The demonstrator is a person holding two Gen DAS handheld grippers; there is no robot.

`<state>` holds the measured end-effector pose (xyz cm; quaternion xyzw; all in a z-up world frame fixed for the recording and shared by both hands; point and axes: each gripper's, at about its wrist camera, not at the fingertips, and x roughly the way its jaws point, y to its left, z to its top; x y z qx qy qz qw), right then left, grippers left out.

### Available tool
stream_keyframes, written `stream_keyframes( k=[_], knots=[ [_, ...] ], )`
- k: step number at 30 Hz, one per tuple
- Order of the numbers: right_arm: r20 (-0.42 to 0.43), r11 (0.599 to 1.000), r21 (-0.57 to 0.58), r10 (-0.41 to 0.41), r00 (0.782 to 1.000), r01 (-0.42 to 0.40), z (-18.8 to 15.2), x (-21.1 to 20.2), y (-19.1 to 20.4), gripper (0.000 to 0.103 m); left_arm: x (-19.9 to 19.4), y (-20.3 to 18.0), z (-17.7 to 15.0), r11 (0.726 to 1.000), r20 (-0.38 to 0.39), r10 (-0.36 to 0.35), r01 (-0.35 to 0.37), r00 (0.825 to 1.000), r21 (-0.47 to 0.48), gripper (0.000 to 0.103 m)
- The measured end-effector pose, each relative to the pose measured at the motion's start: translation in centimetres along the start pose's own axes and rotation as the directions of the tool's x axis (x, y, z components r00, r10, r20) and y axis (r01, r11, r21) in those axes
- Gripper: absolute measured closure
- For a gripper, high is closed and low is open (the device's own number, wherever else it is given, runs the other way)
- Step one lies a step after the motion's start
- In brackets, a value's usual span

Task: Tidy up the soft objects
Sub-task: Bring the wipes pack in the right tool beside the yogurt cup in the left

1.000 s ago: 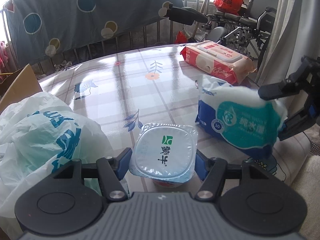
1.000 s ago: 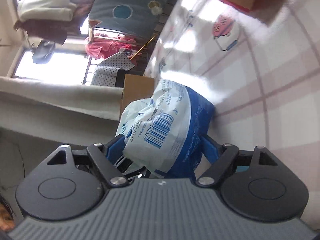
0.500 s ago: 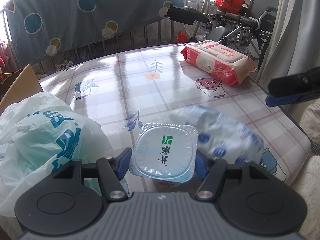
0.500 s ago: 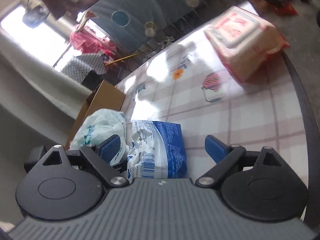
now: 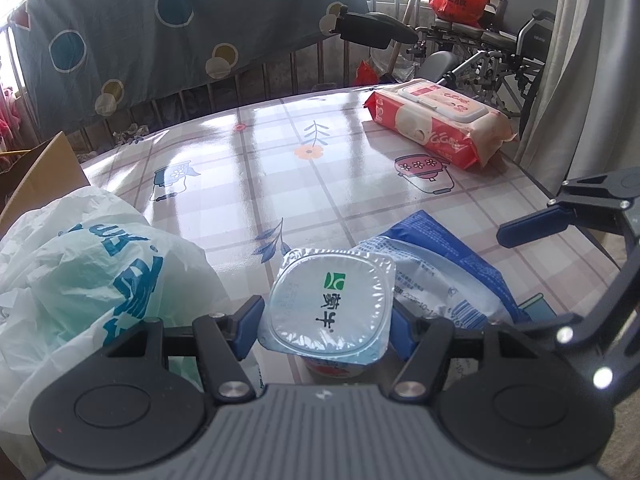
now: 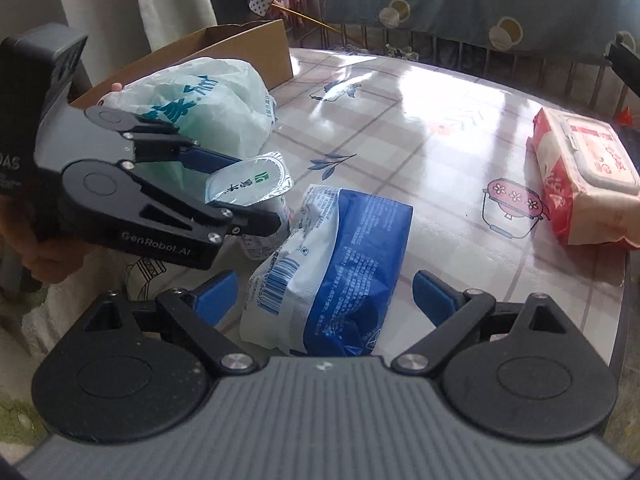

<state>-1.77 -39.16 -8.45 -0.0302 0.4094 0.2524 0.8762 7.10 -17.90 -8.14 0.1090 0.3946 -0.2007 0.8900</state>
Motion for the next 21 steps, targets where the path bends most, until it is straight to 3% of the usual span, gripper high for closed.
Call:
stream_keyframes(
  k=[3,6,9,11,13,16,21],
  knots=[
    [0.025,0.989,0.140,0.051,0.998,-0.054,0.6,0.3,-2.2,0.008,-0.1,0.0,-0.1,1.000,0.002,-0.006,0.006,1.000,0.008,0.038],
    [0.064,0.938,0.325,0.101,0.993,-0.116,1.2,0.7,-5.2,0.008,-0.2,0.0,-0.3,1.000,0.005,-0.010,0.010,1.000,0.015,0.038],
    [0.039,0.899,0.423,0.110,0.993,-0.116,1.9,2.1,-6.8,0.010,-0.3,-0.1,-0.4,1.000,0.007,-0.011,0.011,1.000,0.026,0.038],
    [-0.015,0.891,0.442,0.119,0.993,-0.100,2.1,3.6,-6.8,0.030,-0.4,-0.1,-0.6,0.999,0.008,-0.011,0.011,1.000,0.037,0.038],
    [-0.066,0.889,0.448,0.142,0.988,-0.097,1.9,5.0,-6.5,0.041,-0.4,-0.1,-0.7,0.999,0.009,-0.012,0.012,1.000,0.044,0.038],
    [-0.075,0.893,0.441,0.136,0.988,-0.089,1.7,5.3,-6.1,0.047,-0.4,-0.2,-0.7,0.999,0.009,-0.013,0.012,1.000,0.050,0.038],
    [-0.074,0.888,0.459,0.072,0.995,-0.030,0.9,4.0,-7.2,0.048,0.1,-0.3,-0.4,0.999,-0.009,-0.024,0.024,1.000,0.043,0.035]
  ],
)
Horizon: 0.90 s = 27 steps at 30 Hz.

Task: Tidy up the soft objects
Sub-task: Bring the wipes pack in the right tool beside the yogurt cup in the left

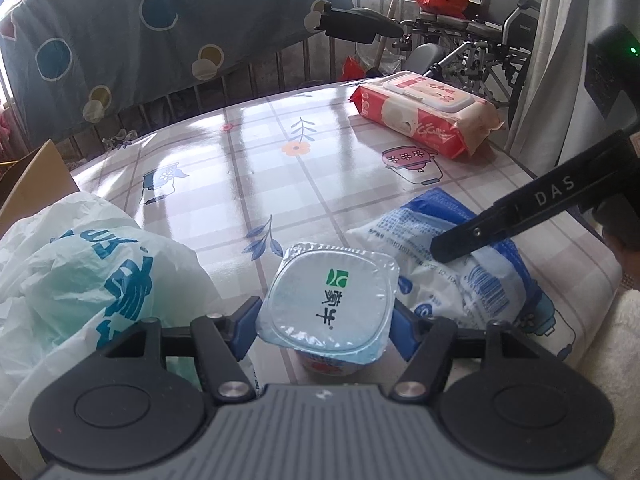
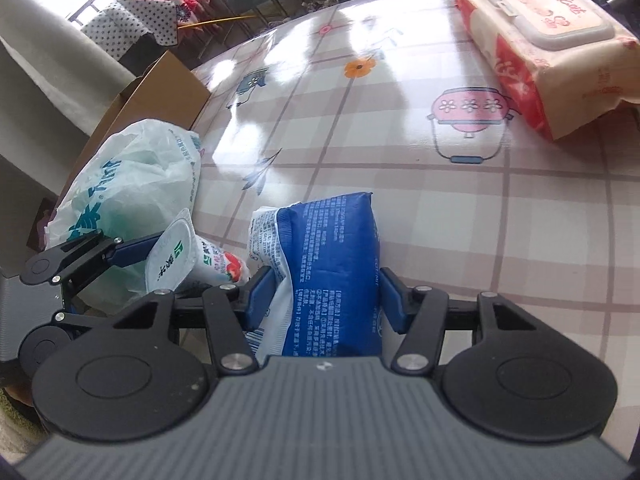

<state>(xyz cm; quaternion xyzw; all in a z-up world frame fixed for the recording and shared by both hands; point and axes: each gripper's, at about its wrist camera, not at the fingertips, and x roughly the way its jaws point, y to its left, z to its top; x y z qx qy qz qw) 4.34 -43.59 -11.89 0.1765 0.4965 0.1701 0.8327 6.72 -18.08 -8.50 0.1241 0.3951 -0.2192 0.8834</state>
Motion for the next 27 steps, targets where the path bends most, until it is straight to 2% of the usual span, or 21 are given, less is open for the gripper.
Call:
stream_keyframes(
  k=[4,8,11,12,14,17,21,27],
  knots=[
    [0.028,0.999,0.023,-0.037,0.999,0.036,-0.1,-0.8,-1.0,0.045,0.5,-0.2,0.2,1.000,-0.006,0.011,-0.011,1.000,-0.012,0.035],
    [0.014,1.000,-0.020,-0.009,1.000,0.009,-0.5,-0.7,-0.1,0.016,0.8,-0.4,0.4,1.000,-0.001,0.027,-0.027,1.000,-0.007,0.035],
    [-0.023,0.994,-0.092,-0.061,0.998,0.058,-0.8,0.6,1.2,0.015,0.8,-0.6,0.5,0.999,0.000,0.035,-0.035,0.999,-0.003,0.035],
    [-0.007,0.991,-0.117,-0.068,0.998,0.067,-0.9,0.8,1.5,0.015,0.9,-0.8,0.6,0.999,-0.005,0.037,-0.037,0.999,0.004,0.035],
    [-0.002,0.982,-0.156,-0.106,0.994,0.105,-1.0,1.0,2.1,0.031,0.9,-1.0,0.8,0.999,-0.013,0.039,-0.039,0.999,0.012,0.036],
    [-0.002,0.994,-0.088,-0.068,0.998,0.067,-0.7,0.4,1.0,0.037,1.1,-1.2,1.5,1.000,-0.033,0.021,-0.021,0.999,0.004,0.036],
    [0.011,1.000,0.023,0.010,1.000,-0.010,0.4,-0.8,-0.6,0.040,0.7,-1.1,3.1,1.000,-0.039,-0.015,0.015,0.999,-0.014,0.036],
    [0.059,0.998,0.041,0.039,0.998,-0.042,3.6,-2.6,0.3,0.040,-0.8,0.8,7.2,0.997,-0.008,-0.035,0.034,0.999,-0.070,0.036]
  ],
)
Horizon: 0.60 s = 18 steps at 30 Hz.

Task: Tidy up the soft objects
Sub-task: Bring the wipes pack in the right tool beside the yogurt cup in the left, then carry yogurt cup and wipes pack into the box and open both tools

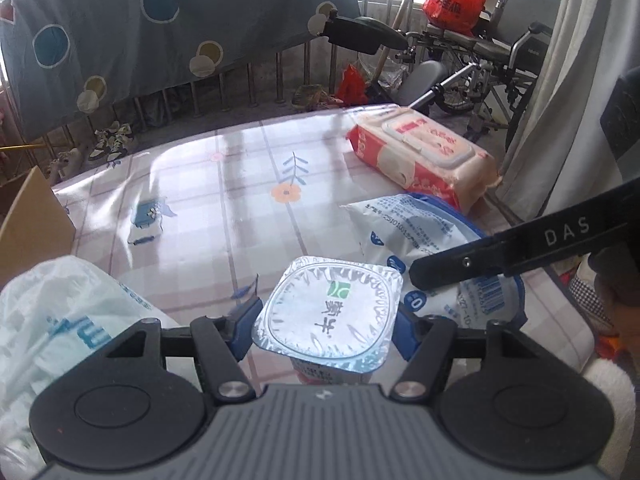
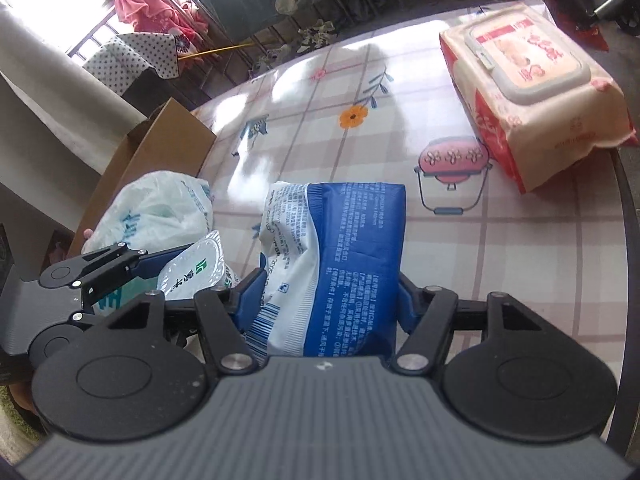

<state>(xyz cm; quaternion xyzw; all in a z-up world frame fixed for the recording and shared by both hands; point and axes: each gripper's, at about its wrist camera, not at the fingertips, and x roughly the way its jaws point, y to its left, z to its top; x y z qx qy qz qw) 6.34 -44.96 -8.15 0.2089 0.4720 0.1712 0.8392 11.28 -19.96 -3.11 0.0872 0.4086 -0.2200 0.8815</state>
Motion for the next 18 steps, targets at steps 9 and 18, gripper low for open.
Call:
stream_keyframes(
  k=[9,18],
  knots=[
    [0.053,0.996,-0.080,0.042,0.998,-0.038,8.8,-1.6,7.2,0.040,-6.1,7.8,5.9,0.992,0.129,0.073,-0.059,0.989,-0.109,0.036],
    [-0.015,0.951,-0.238,0.200,0.980,-0.198,15.2,3.9,22.8,0.040,-13.0,21.0,3.5,0.938,0.168,0.248,-0.193,0.954,-0.287,0.036]
  ],
)
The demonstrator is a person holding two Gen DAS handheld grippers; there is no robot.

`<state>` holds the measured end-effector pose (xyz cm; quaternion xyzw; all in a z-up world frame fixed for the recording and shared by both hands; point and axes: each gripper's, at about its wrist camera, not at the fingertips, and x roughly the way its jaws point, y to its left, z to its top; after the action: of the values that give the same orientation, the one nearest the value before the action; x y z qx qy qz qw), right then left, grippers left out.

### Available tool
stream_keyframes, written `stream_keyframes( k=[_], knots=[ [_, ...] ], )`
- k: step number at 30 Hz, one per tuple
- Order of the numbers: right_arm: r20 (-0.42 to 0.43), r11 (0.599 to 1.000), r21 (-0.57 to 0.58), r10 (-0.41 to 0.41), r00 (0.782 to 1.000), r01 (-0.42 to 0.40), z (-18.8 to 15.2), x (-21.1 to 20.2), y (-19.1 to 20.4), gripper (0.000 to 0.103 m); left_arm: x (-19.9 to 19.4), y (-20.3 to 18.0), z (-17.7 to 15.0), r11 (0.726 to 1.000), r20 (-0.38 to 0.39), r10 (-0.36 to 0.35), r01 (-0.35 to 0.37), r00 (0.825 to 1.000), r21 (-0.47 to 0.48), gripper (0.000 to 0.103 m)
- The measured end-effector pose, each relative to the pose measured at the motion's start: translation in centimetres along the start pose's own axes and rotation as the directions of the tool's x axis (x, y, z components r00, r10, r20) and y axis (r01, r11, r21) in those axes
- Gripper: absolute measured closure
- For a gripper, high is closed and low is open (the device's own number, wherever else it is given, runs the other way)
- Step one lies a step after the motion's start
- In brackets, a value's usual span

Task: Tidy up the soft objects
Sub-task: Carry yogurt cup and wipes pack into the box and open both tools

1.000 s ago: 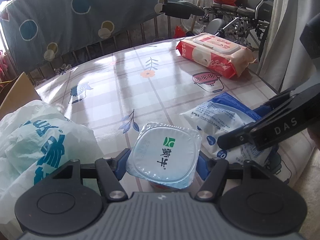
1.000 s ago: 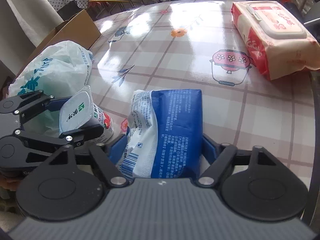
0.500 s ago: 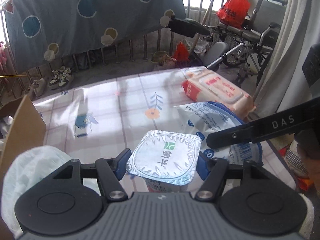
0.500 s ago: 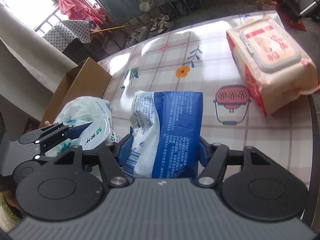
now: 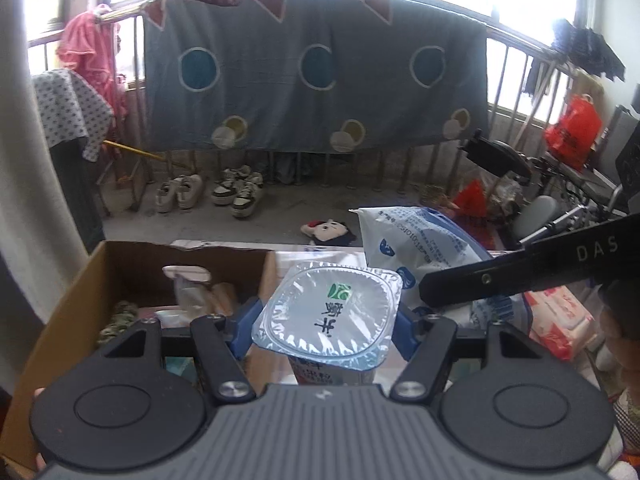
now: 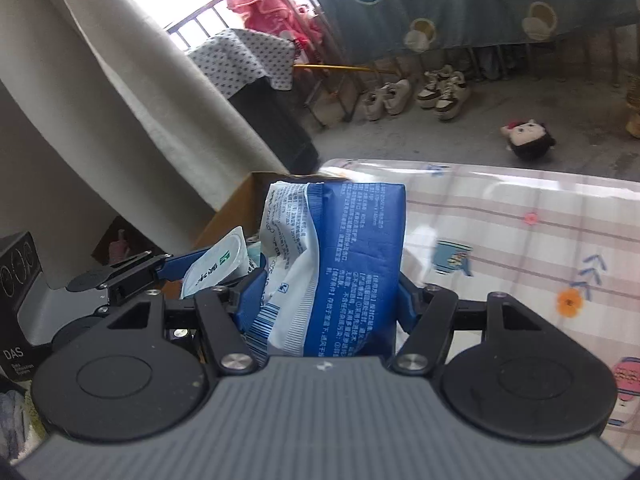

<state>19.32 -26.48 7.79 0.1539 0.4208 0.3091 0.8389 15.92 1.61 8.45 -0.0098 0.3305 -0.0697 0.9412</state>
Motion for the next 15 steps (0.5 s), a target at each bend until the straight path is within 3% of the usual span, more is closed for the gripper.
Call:
stream_keyframes(
  k=[7,12,15],
  knots=[
    [-0.172,0.990,0.027,0.139,0.975,-0.136,1.7,12.6,7.8,0.040,-0.6,10.4,-3.5,0.991,-0.081,0.108,-0.113,0.991,-0.065,0.036],
    [-0.307,0.987,0.089,0.157,0.939,-0.136,0.8,21.0,11.1,0.040,0.2,16.2,-6.9,0.984,-0.172,0.102,-0.125,0.980,-0.130,0.036],
    [-0.380,0.988,0.108,0.140,0.914,-0.107,-0.3,23.9,12.3,0.040,-0.2,18.4,-7.6,0.978,-0.168,0.119,-0.145,0.979,-0.148,0.036]
  ],
)
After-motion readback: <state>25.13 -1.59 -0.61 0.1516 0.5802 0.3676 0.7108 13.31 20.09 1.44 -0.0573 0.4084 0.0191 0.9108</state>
